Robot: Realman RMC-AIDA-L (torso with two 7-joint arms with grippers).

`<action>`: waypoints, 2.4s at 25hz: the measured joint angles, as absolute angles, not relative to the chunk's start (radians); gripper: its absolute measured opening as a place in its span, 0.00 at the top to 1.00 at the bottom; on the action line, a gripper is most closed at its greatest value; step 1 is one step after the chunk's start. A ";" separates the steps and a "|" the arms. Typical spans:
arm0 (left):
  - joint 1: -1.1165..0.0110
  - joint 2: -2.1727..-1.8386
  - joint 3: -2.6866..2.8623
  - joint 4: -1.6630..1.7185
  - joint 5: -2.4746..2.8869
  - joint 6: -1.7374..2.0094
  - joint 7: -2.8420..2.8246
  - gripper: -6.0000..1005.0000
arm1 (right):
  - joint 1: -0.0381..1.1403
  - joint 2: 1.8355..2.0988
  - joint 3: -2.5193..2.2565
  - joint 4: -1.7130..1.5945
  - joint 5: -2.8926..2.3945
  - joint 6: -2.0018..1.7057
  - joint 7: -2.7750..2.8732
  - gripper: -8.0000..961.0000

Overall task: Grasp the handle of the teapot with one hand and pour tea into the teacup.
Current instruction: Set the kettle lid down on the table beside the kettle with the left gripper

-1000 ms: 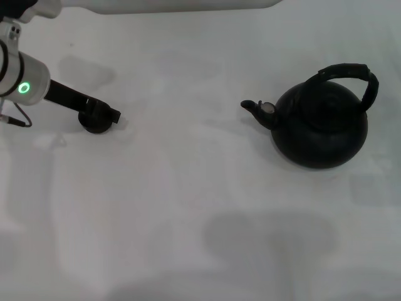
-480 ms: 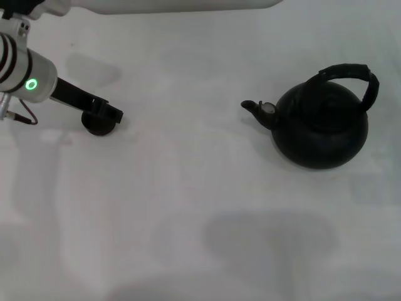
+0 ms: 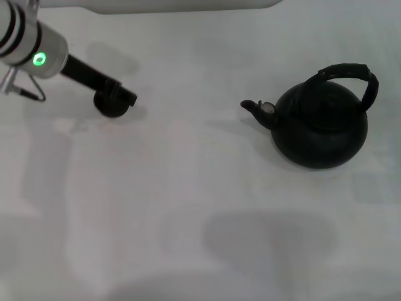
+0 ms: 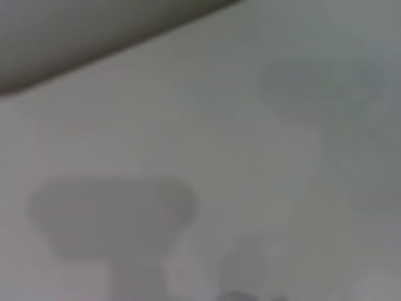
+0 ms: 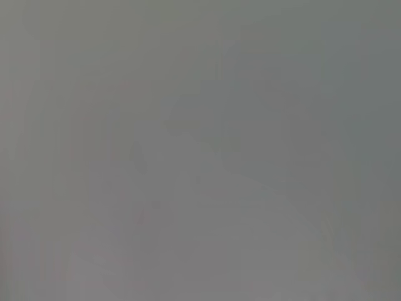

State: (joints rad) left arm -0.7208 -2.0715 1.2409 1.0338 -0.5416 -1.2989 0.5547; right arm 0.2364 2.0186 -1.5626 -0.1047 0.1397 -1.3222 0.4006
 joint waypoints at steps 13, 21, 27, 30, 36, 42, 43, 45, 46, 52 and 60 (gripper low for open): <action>-0.829 -2.078 1.557 1.026 -0.703 -1.208 0.544 0.32 | 0.244 2.019 -1.563 -0.109 0.140 -1.307 0.400 0.10; -0.842 -2.081 1.699 1.013 -0.787 -1.176 0.542 0.32 | 0.248 2.019 -1.563 -0.110 0.140 -1.307 0.400 0.10; -0.856 -2.084 1.747 0.978 -0.813 -1.171 0.543 0.32 | 0.247 2.019 -1.566 -0.111 0.138 -1.307 0.400 0.10; -0.857 -2.084 1.778 0.977 -0.833 -1.148 0.550 0.32 | 0.247 2.019 -1.566 -0.113 0.138 -1.306 0.400 0.10; -0.866 -2.085 1.798 0.955 -0.839 -1.133 0.552 0.32 | 0.248 2.020 -1.569 -0.112 0.137 -1.303 0.403 0.10; -0.865 -2.085 1.808 0.921 -0.848 -1.102 0.554 0.32 | 0.248 2.020 -1.569 -0.109 0.137 -1.297 0.406 0.10; -0.863 -2.085 1.810 0.919 -0.848 -1.095 0.554 0.32 | 0.249 2.020 -1.569 -0.109 0.137 -1.297 0.406 0.10; -0.859 -2.085 1.813 0.917 -0.849 -1.080 0.555 0.32 | 0.249 2.020 -1.569 -0.110 0.137 -1.297 0.406 0.10; -0.859 -2.085 1.815 0.915 -0.849 -1.075 0.556 0.32 | 0.249 2.020 -1.569 -0.110 0.138 -1.297 0.406 0.10; -0.862 -2.085 1.852 0.908 -0.852 -1.065 0.568 0.32 | 0.249 2.021 -1.569 -0.108 0.138 -1.296 0.408 0.10; -0.865 -2.085 1.866 0.901 -0.875 -1.052 0.568 0.32 | 0.249 2.022 -1.569 -0.106 0.138 -1.293 0.409 0.10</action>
State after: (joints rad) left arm -0.8652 -2.0852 1.8657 0.9015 -0.8753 -1.0516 0.5677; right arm 0.2486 2.0218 -1.5692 -0.1060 0.1382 -1.2929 0.4087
